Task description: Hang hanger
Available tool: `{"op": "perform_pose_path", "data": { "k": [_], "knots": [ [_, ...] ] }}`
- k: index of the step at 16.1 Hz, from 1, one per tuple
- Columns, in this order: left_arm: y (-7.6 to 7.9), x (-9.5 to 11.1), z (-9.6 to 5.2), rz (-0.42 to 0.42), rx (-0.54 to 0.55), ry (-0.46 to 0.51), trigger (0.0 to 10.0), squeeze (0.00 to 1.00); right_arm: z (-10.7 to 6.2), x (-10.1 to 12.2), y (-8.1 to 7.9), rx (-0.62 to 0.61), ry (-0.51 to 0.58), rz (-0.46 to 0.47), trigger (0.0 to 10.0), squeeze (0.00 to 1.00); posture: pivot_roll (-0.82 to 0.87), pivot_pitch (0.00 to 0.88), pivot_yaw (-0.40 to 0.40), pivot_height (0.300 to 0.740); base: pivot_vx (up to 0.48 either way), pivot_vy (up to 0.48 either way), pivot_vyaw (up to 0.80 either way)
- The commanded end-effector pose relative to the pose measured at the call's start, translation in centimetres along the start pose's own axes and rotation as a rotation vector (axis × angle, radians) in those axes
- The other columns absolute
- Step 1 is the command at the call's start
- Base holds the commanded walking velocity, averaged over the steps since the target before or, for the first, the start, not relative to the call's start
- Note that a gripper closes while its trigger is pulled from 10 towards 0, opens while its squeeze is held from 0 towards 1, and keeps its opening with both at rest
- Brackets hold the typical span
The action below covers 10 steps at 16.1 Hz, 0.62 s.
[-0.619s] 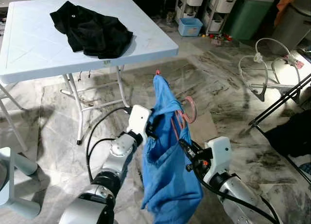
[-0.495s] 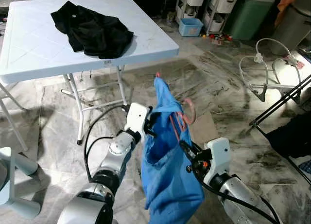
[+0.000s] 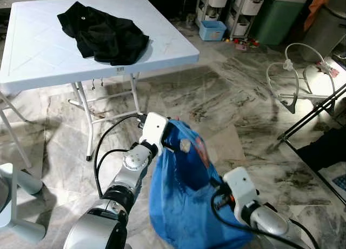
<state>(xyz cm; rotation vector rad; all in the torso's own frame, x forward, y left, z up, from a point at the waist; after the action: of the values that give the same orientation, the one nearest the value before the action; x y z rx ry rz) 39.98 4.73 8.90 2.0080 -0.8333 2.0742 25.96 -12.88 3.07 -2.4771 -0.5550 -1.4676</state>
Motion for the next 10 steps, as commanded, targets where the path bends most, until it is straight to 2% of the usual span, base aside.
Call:
{"op": "perform_pose_path", "data": {
  "k": [1, 6, 7, 10],
  "knots": [
    [-2.3, 1.2, 0.3, 0.03, 0.082, 0.026, 0.0, 0.0, -1.2, -3.1, 2.0, -0.057, -0.131, -0.032, 10.0, 0.0, 0.09, 0.061, -0.105, 0.74, 0.0, 0.0, 0.0],
    [-2.6, 1.0, 0.2, 0.045, 0.091, 0.017, 0.0, 0.0, -4.1, -6.2, 3.0, -0.007, -0.287, -0.14, 10.0, 0.0, 0.09, 0.067, -0.104, 0.74, 0.0, 0.0, 0.0],
    [-2.7, 0.8, 0.1, 0.055, 0.095, 0.011, 0.0, 0.0, -5.7, -7.0, 3.5, 0.019, -0.342, -0.167, 10.0, 0.0, 0.08, 0.069, -0.103, 0.74, 0.0, 0.0, 0.0],
    [-2.9, 0.5, 0.0, 0.063, 0.103, -0.001, 0.0, 0.0, -7.7, -8.1, 4.6, 0.037, -0.417, -0.231, 10.0, 0.0, 0.08, 0.072, -0.103, 0.74, 0.0, 0.0, 0.0]
  ]
}}
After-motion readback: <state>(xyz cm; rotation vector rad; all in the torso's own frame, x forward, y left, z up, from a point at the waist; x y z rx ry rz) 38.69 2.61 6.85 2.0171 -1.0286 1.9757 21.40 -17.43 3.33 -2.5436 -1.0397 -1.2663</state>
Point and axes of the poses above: a point about 5 cm out from each wrist's last joint towards the gripper, its own z axis pointing out of the wrist towards the gripper, its own x axis along the axis of the wrist's last joint, y = z × x, the point moved 6 cm from there along z, pointing out of the wrist towards the gripper, and after that the axes turned 10 degrees about z, right-handed, at the moved point
